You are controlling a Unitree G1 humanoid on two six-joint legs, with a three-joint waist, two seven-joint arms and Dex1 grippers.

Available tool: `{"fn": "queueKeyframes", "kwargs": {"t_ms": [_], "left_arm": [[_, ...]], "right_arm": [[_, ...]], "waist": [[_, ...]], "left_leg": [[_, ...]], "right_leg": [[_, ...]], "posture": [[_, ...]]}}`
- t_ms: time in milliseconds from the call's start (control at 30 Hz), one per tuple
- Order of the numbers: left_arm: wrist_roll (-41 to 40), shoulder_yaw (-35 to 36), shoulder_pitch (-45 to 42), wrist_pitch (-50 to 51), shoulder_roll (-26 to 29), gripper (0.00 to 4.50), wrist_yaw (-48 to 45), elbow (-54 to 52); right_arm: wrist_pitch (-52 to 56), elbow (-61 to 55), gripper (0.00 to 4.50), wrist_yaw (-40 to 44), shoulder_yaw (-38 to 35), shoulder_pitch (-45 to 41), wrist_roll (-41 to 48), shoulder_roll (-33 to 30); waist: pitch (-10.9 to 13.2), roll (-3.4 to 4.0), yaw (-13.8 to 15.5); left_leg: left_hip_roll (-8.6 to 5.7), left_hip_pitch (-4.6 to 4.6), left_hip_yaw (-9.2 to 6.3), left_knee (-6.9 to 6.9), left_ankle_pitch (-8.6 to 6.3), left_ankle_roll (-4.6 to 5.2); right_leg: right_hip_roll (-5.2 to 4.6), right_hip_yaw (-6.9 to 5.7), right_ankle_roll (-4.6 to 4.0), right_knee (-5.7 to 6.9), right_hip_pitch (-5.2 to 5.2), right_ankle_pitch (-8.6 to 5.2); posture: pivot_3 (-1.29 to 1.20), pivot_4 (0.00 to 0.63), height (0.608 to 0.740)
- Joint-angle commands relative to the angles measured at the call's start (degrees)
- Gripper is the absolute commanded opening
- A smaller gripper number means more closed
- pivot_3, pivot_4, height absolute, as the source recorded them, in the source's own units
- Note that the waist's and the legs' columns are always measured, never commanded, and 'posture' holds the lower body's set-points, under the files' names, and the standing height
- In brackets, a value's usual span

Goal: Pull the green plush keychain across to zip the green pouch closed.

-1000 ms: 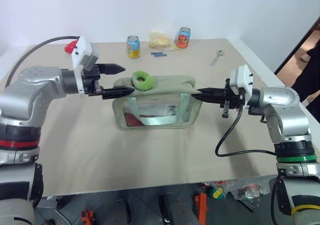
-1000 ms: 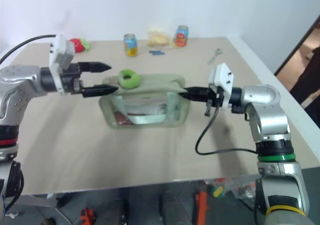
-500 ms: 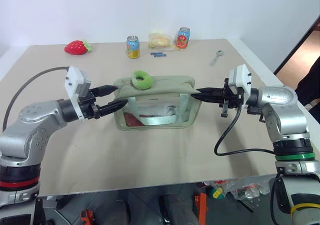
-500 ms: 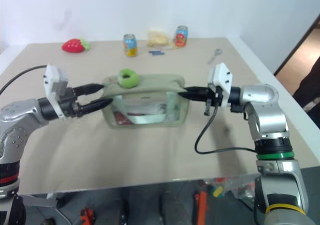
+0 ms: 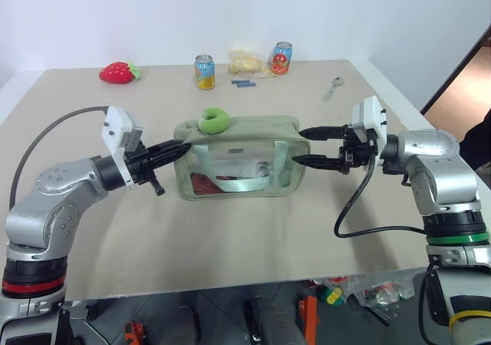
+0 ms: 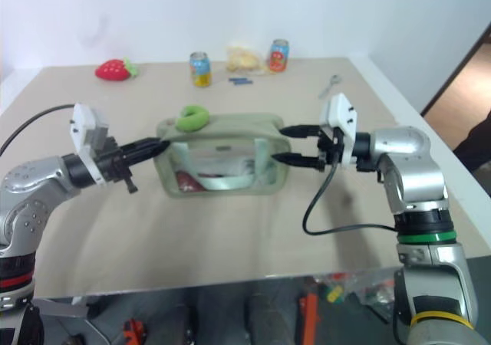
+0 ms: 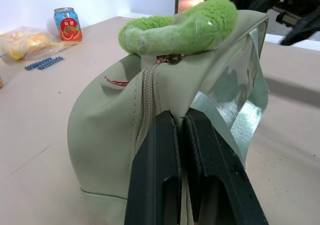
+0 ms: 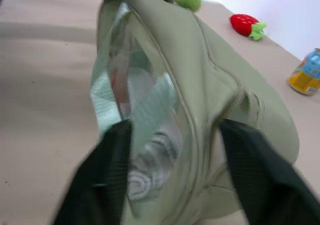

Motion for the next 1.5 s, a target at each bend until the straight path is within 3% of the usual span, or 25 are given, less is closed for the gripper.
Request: {"fn": "queueKeyframes", "kwargs": {"t_ms": [33, 267, 633, 1067, 1500], "left_arm": [[-0.1, -0.5, -0.3, -0.8, 0.4, 0.0, -0.2, -0.8], [-0.2, -1.3, -0.5, -0.9, -0.1, 0.0, 0.0, -0.6], [1.0, -2.9, -1.8, -2.1, -0.9, 0.0, 1.5, 0.0], [1.5, -3.0, -1.7, -2.0, -1.2, 0.0, 2.2, -0.8], [1.0, -2.9, -3.9, -0.9, -2.3, 0.0, 4.5, -1.4]], "right_arm": [[2.3, -7.4, 4.29, -1.0, 0.2, -5.2, 1.8, 0.0], [3.0, -7.0, 4.29, -7.4, 5.0, -14.6, -0.4, 9.4], [-6.1, 4.8, 4.29, -9.4, 10.6, -17.8, -6.9, 19.2], [-7.1, 7.4, 0.03, -9.0, 11.3, -16.6, -9.0, 21.0], [-11.0, 4.8, 0.03, -11.2, 7.8, -18.5, -8.5, 19.9]], "waist": [[0.0, 0.01, 0.0], [0.0, 0.0, 0.0], [0.0, -0.01, 0.3], [0.0, -0.01, 0.3], [0.0, -0.01, 0.3]], "left_leg": [[0.0, 0.0, 0.0, 0.0, 0.0, 0.0], [0.03, 0.05, -0.05, 0.0, 0.01, 0.0], [-0.03, -0.08, -0.03, -0.03, 0.0, -0.01], [-0.03, -0.07, -0.07, -0.02, 0.0, -0.01], [-0.03, -0.08, -0.07, -0.02, 0.0, -0.01]], "right_leg": [[0.01, 0.0, 0.0, 0.0, -0.02, 0.0], [0.04, -0.03, -0.08, 0.01, 0.01, -0.02], [-0.06, -0.04, 0.01, -0.03, -0.02, -0.04], [-0.06, -0.08, 0.02, -0.02, 0.0, -0.04], [-0.06, -0.08, 0.02, -0.02, 0.0, -0.04]], "posture": [[0.0, 0.15, 0.74], [0.0, 0.15, 0.74], [0.0, 0.15, 0.74], [0.0, 0.15, 0.74], [0.0, 0.15, 0.74]]}}
